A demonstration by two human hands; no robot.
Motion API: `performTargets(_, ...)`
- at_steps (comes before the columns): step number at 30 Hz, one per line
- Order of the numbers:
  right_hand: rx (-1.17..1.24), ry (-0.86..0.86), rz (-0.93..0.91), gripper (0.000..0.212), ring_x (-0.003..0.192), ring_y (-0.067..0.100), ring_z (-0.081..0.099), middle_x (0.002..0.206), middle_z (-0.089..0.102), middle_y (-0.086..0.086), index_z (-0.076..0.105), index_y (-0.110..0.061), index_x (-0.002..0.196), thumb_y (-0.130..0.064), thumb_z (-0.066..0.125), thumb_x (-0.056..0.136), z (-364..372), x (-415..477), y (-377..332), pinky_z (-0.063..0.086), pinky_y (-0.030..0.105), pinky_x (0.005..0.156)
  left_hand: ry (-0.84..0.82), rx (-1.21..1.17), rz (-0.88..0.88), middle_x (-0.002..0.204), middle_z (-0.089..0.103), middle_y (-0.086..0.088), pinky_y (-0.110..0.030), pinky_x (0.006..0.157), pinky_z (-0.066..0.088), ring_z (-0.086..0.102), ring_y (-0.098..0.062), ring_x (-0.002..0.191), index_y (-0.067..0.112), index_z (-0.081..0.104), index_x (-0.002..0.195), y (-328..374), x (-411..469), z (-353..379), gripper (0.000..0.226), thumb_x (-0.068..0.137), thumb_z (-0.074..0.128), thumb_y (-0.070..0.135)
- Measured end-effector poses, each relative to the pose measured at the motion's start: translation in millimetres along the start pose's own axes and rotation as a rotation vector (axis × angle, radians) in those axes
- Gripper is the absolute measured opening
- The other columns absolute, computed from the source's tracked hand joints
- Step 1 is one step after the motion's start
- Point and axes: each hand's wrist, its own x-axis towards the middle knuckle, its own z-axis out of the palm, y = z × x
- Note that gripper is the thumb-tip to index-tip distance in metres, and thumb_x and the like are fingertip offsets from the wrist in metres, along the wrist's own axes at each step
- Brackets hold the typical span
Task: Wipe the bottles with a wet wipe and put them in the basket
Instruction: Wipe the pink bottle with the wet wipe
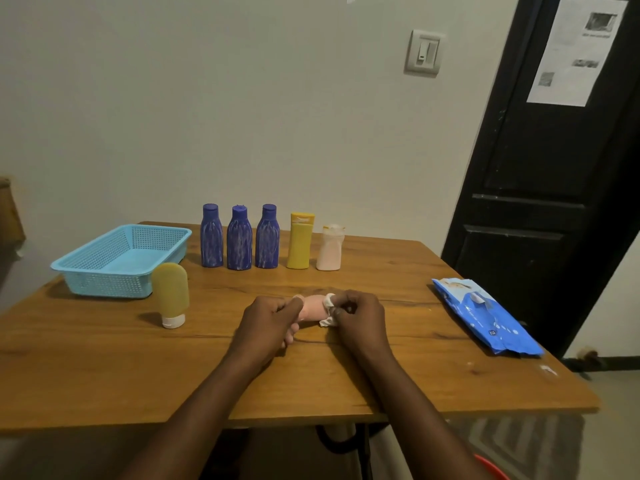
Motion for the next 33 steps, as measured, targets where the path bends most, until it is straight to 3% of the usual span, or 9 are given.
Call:
performTargets(6,0.018,0.015,0.057,0.02,0.095,0.007,0.069,0.103,0.076,0.0,0.079,-0.011,0.104,-0.003,0.067,0.09,-0.3,2.7,4.2,0.053,0.009,0.071,0.001,-0.015,-0.009,0.059,0.066,-0.002,-0.025,0.052,0.042,0.052,-0.01,0.048,0.011,0.075,0.079,2.5,-2.8,-1.4,0.041,0.101,0.058,0.041)
performTargets(13,0.002,-0.226,-0.204,0.02,0.097,0.001,0.062,0.107,0.069,-0.009,0.076,-0.02,0.1,-0.004,0.067,0.091,-0.1,-18.0,-13.5,0.051,0.013,0.079,-0.082,-0.12,-0.016,0.059,0.061,-0.004,-0.025,0.045,0.037,0.048,-0.01,0.046,0.011,0.077,0.084,1.9,-4.8,-4.3,0.039,0.101,0.06,0.041)
performTargets(18,0.066,-0.103,-0.074,0.025,0.095,-0.005,0.063,0.106,0.072,-0.007,0.078,-0.015,0.103,0.0,0.061,0.093,-1.7,-10.5,-9.4,0.05,0.007,0.074,-0.122,-0.072,0.036,0.055,0.062,-0.002,-0.026,0.05,0.041,0.05,-0.008,0.044,0.018,0.074,0.071,3.6,-6.6,-1.8,0.037,0.101,0.061,0.035)
performTargets(21,0.111,-0.017,0.035,0.028,0.089,0.003,0.068,0.096,0.076,-0.005,0.08,-0.013,0.1,0.002,0.057,0.092,-3.8,-4.2,-4.1,0.052,0.011,0.068,-0.117,-0.031,0.08,0.056,0.066,-0.007,-0.026,0.05,0.044,0.054,-0.01,0.045,0.017,0.075,0.069,3.8,-8.6,-1.5,0.036,0.1,0.064,0.033)
performTargets(23,0.103,0.024,0.085,0.029,0.085,0.005,0.068,0.089,0.075,-0.005,0.079,-0.014,0.096,0.002,0.056,0.092,-5.5,-2.0,-2.5,0.049,0.01,0.062,-0.13,-0.033,0.1,0.06,0.068,-0.008,-0.026,0.052,0.045,0.056,-0.01,0.05,0.018,0.078,0.078,3.3,-9.8,-1.9,0.028,0.099,0.065,0.032)
performTargets(25,0.105,0.04,0.129,0.029,0.086,0.005,0.067,0.09,0.074,-0.005,0.078,-0.016,0.097,0.003,0.056,0.092,-7.6,-1.1,-3.1,0.047,0.011,0.062,-0.162,-0.053,0.102,0.067,0.069,-0.007,-0.026,0.055,0.047,0.058,-0.012,0.057,0.026,0.078,0.105,1.4,-10.8,-3.3,0.014,0.097,0.066,0.03)
performTargets(27,0.103,0.029,0.144,0.031,0.093,0.007,0.066,0.096,0.073,-0.004,0.076,-0.017,0.101,0.004,0.055,0.092,-9.5,-2.1,-3.3,0.048,0.013,0.065,-0.17,-0.041,0.098,0.077,0.07,-0.009,-0.024,0.057,0.049,0.06,-0.012,0.063,0.028,0.068,0.129,-1.5,-10.2,-4.1,0.032,0.096,0.067,0.026)
performTargets(30,0.135,-0.01,0.062,0.033,0.104,0.011,0.065,0.106,0.071,-0.005,0.075,-0.019,0.106,0.004,0.057,0.09,-10.0,-6.9,-5.4,0.059,0.026,0.081,-0.167,-0.013,0.12,0.089,0.072,-0.011,-0.022,0.062,0.051,0.062,-0.014,0.071,0.026,0.064,0.137,-2.9,-10.9,-5.2,0.041,0.095,0.069,0.024)
performTargets(33,0.041,-0.06,-0.147,0.03,0.102,0.011,0.063,0.101,0.07,-0.011,0.076,-0.023,0.095,0.002,0.063,0.086,-8.4,-13.2,-9.1,0.058,0.036,0.085,-0.174,-0.022,0.139,0.087,0.075,-0.006,-0.024,0.065,0.054,0.065,-0.012,0.072,0.026,0.063,0.136,-3.1,-12.5,-4.8,0.044,0.093,0.072,0.024)
